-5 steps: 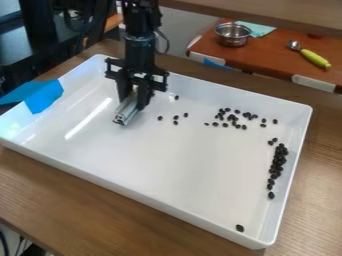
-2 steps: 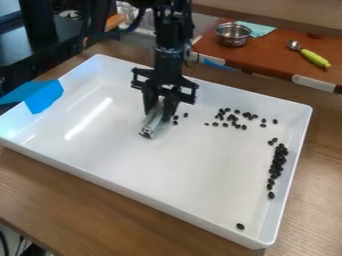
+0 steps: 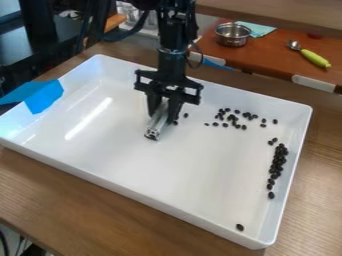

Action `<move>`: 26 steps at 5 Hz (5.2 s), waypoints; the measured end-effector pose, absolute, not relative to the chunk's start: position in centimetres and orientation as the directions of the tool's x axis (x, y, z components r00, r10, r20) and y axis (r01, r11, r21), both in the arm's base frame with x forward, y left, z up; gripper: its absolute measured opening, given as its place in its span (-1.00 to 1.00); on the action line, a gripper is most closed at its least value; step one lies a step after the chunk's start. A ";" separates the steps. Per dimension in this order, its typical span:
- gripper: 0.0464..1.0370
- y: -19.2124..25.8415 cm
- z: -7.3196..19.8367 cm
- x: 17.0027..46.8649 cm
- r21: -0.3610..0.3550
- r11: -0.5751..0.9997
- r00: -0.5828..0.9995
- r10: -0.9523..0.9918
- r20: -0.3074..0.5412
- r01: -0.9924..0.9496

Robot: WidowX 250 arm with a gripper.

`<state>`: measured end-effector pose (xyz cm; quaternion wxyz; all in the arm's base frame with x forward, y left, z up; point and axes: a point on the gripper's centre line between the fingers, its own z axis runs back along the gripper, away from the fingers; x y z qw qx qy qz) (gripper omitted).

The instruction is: Sweep into pile

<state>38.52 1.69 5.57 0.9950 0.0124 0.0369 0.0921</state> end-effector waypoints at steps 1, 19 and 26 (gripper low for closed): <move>-0.33 0.5 5.5 38.6 0.020 0.983 0.979 0.185 -0.085 -0.184; -0.33 5.5 10.1 36.8 -0.090 0.967 0.935 0.204 -0.289 -0.238; -0.33 0.1 5.5 38.6 -0.065 0.979 0.915 0.158 -0.370 -0.195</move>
